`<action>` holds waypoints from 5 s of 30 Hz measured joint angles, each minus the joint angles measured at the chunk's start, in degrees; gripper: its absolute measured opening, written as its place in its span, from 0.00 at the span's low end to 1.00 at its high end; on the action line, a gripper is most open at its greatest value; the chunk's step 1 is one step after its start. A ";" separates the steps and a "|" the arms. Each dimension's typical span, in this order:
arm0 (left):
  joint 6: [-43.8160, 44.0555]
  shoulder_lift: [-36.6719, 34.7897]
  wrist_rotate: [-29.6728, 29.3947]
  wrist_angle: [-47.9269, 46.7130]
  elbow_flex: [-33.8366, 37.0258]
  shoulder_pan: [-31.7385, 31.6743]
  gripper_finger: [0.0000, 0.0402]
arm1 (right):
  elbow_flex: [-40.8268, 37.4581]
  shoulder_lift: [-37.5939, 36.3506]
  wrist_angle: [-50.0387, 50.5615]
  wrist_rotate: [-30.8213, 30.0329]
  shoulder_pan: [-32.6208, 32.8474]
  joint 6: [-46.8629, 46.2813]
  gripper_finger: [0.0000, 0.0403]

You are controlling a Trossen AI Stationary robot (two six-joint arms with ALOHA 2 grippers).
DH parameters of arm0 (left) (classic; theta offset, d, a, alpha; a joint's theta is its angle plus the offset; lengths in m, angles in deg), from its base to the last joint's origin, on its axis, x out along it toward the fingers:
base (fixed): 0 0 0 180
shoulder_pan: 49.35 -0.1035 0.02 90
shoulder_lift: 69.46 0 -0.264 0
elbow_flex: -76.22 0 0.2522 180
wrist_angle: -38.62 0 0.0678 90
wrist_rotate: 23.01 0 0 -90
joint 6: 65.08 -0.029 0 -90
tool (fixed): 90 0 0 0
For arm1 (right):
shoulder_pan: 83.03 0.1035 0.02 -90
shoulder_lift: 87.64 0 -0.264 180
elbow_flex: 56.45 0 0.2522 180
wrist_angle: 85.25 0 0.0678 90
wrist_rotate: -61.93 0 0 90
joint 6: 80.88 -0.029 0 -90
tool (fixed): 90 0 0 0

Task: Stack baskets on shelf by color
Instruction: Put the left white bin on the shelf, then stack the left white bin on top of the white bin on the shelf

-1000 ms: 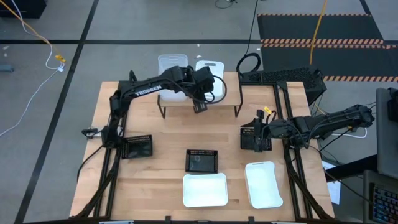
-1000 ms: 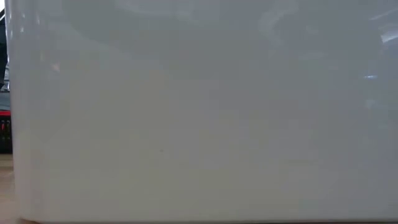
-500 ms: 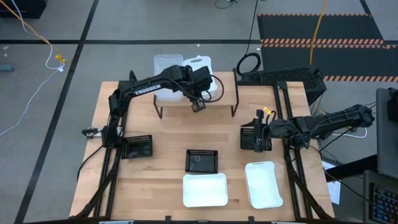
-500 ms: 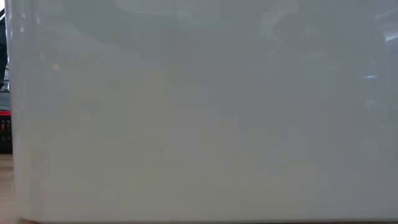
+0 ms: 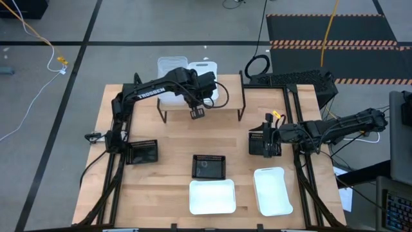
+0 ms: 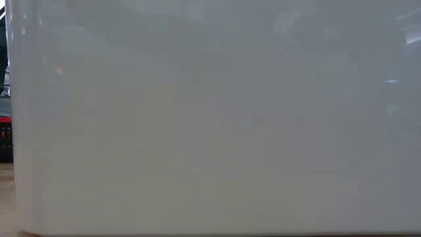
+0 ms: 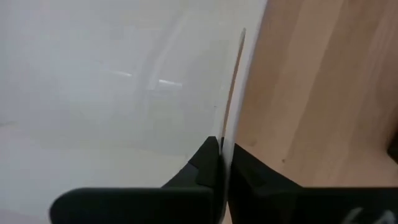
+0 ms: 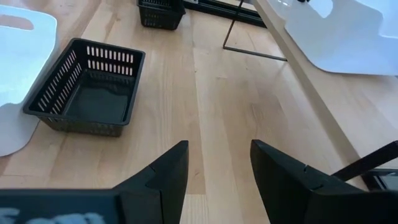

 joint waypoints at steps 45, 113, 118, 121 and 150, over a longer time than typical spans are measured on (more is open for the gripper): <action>77.05 -1.69 2.47 22.39 12.98 42.99 0.36 | 0.00 0.04 -6.23 0.22 0.02 -2.15 0.42; 80.07 -0.66 7.68 55.35 31.16 45.48 0.44 | -3.43 0.15 -5.77 0.17 0.09 -7.83 0.42; 80.07 1.07 9.51 54.94 31.05 45.69 0.43 | -3.43 0.16 -6.42 0.17 0.09 -7.82 0.42; 80.15 1.33 10.27 52.52 31.07 45.59 0.42 | -3.41 0.17 -6.46 0.19 0.09 -7.72 0.42; 85.55 -1.13 12.61 43.53 30.49 43.72 0.02 | -3.37 0.15 -5.03 0.24 0.09 -7.96 0.42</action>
